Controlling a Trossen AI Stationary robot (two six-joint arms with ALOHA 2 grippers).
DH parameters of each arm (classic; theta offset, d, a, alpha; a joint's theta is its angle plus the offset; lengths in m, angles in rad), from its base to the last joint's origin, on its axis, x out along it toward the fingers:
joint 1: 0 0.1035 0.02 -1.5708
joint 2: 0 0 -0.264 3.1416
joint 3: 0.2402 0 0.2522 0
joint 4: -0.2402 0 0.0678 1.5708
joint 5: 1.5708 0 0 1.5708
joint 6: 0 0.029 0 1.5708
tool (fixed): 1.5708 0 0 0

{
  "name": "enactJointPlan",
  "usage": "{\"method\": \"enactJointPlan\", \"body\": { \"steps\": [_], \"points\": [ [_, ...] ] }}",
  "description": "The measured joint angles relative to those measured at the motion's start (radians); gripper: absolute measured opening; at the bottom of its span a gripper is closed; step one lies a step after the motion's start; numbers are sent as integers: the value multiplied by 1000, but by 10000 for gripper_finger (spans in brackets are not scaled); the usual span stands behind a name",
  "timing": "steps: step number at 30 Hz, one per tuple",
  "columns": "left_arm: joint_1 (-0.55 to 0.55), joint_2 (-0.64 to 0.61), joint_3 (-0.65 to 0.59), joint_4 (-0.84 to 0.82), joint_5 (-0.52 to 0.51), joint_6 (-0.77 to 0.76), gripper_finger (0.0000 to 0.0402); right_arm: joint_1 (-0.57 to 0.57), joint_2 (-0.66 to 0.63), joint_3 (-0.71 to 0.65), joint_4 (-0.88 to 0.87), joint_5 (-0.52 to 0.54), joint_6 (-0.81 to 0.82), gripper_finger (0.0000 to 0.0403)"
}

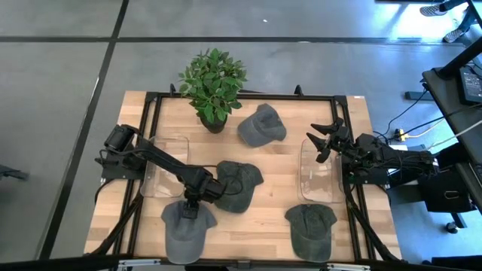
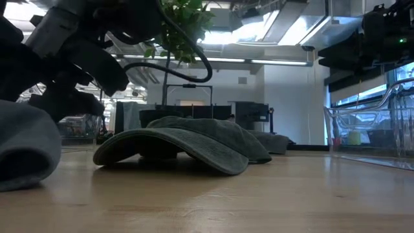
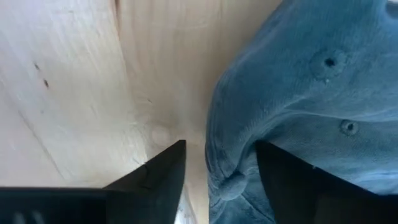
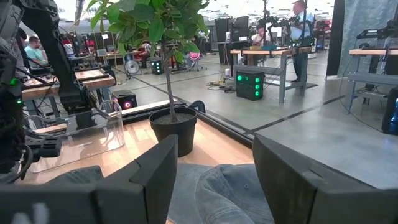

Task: Pick & Place hat
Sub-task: Put the bottom gray cap into the left transparent bin

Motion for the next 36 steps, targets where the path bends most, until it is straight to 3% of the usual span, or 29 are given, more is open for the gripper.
{"method": "enactJointPlan", "body": {
  "steps": [12, 16, 22, 29, 36],
  "points": [
    [11, 0, 0, -43, 57, 39, 10, 0, 0, 0, 0, 0, 0, 209],
    [35, -5, 28, -54, 126, -17, 7, 0, 0, 0, 0, 0, -1, 209],
    [47, -20, 181, -162, 120, 37, 6, 0, 0, 0, 0, 0, -1, 209],
    [53, -22, 465, -440, -65, 80, 5, 0, 0, 0, 0, 0, -1, 209],
    [56, -22, 717, -564, -129, 158, 4, 0, 0, 0, -6, 0, -3, 209]
  ]
}}
